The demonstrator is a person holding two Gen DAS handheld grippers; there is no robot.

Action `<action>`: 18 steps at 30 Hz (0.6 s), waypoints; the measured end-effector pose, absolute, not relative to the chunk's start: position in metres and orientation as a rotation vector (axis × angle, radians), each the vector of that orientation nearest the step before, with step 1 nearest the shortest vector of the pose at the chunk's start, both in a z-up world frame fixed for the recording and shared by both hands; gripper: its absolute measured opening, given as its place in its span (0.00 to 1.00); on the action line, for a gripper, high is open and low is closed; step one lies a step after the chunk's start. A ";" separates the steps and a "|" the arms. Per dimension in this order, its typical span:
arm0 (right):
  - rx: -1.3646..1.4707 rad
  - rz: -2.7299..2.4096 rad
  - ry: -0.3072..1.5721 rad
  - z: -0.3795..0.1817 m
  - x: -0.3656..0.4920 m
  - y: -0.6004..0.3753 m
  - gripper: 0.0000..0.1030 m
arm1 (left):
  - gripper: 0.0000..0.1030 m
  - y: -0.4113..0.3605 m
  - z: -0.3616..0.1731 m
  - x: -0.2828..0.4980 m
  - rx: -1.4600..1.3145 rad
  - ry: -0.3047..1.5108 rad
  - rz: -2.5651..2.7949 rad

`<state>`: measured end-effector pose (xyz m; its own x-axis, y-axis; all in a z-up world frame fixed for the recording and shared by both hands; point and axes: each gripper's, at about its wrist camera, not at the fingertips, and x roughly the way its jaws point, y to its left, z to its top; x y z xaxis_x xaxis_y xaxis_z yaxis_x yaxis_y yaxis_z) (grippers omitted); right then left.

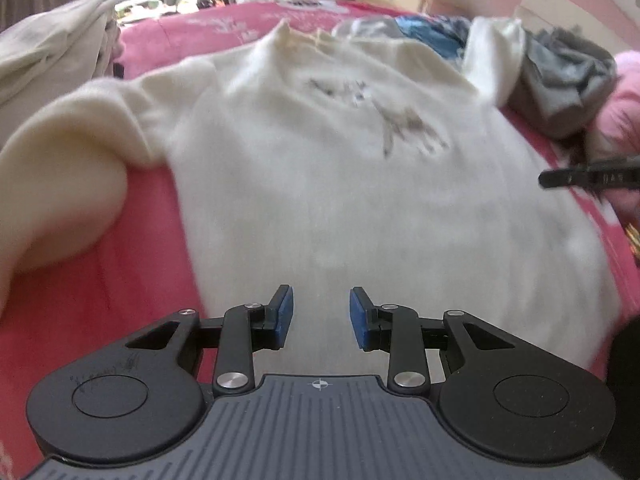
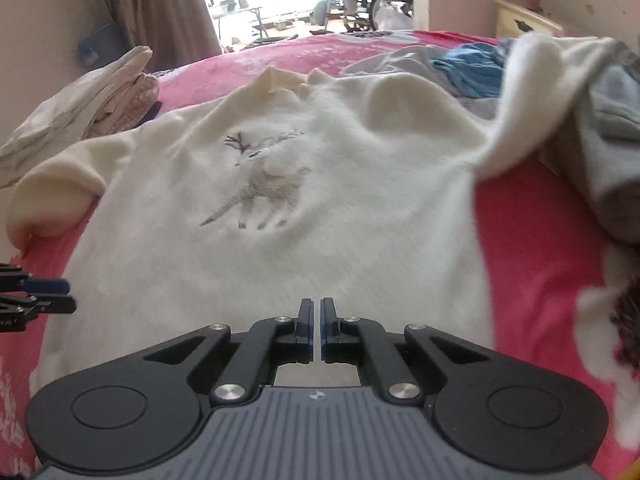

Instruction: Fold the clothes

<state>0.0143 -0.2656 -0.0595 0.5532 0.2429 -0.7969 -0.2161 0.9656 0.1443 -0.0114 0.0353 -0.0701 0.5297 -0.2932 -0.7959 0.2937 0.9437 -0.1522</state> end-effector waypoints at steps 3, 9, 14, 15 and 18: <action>0.000 0.237 0.995 -0.082 0.026 -0.266 0.02 | 0.30 0.042 -0.089 0.002 -0.015 0.970 -0.284; 0.072 0.114 1.052 -0.086 0.022 -0.314 0.00 | 0.29 0.078 -0.083 -0.006 -0.129 0.970 -0.280; 0.092 0.161 0.983 -0.064 0.051 -0.305 0.02 | 0.30 0.072 -0.056 0.014 -0.115 0.871 -0.345; 0.093 0.178 0.967 -0.062 0.060 -0.300 0.02 | 0.30 0.068 -0.054 0.025 -0.123 0.855 -0.358; 0.097 0.218 0.948 -0.068 0.092 -0.279 0.02 | 0.30 0.053 -0.055 0.065 -0.135 0.824 -0.363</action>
